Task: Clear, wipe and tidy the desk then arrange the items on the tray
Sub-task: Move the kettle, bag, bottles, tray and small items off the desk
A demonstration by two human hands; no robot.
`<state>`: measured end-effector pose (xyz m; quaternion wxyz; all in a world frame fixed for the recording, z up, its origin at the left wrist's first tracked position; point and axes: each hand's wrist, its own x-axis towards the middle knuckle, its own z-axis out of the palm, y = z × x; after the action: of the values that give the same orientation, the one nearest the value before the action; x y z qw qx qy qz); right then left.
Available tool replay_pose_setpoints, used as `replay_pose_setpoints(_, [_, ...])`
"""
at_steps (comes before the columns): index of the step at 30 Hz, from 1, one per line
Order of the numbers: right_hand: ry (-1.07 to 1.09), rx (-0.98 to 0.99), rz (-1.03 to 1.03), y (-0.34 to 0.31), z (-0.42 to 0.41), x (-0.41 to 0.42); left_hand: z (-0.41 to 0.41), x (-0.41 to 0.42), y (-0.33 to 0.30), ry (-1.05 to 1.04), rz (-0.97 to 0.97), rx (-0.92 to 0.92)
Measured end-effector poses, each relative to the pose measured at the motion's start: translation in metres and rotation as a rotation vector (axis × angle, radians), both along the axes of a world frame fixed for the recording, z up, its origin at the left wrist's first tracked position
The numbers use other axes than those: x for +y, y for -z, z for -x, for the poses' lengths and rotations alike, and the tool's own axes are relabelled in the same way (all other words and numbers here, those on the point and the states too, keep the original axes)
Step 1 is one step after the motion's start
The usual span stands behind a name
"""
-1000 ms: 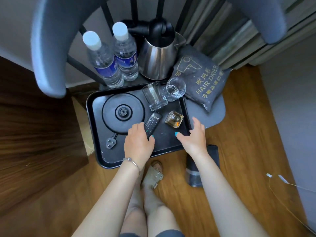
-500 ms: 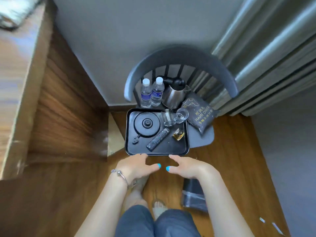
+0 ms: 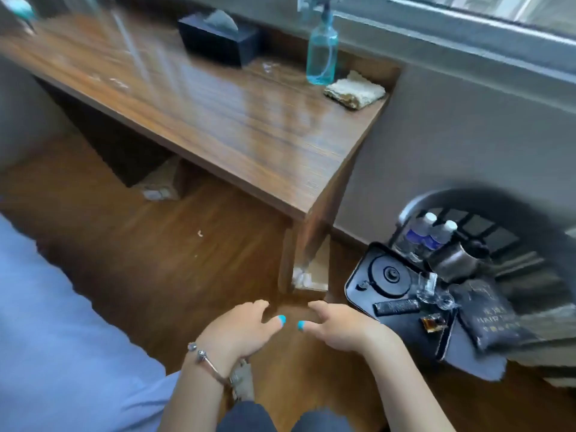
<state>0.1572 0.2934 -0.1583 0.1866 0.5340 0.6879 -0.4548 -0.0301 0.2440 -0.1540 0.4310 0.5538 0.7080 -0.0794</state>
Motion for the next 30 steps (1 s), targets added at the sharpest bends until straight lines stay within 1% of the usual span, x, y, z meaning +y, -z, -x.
replay_pose_setpoints(5, [-0.224,0.004,-0.029,-0.009,0.137,0.014,0.114,-0.018,-0.015,-0.203,-0.025,0.055])
replay_pose_setpoints(7, [-0.284,0.008,-0.062,-0.016,0.193,0.026,0.163,-0.021,-0.023,-0.284,-0.078,0.083])
replay_pose_setpoints(10, [-0.328,0.063,-0.149,-0.031,0.271,0.044,0.231,-0.024,-0.034,-0.402,-0.129,0.130])
replay_pose_setpoints(13, [-0.362,0.125,-0.210,-0.049,0.329,0.055,0.289,-0.024,-0.044,-0.487,-0.132,0.115])
replay_pose_setpoints(17, [-0.482,0.123,-0.250,-0.069,0.386,0.085,0.352,-0.008,-0.057,-0.567,-0.178,0.095])
replay_pose_setpoints(22, [-0.542,0.173,-0.374,-0.084,0.459,0.147,0.422,0.044,-0.070,-0.603,-0.257,0.082])
replay_pose_setpoints(27, [-0.478,0.291,-0.457,-0.082,0.541,0.235,0.500,0.134,-0.078,-0.599,-0.273,0.104])
replay_pose_setpoints(30, [-0.424,0.377,-0.423,-0.084,0.584,0.298,0.547,0.196,-0.088,-0.605,-0.310,0.077])
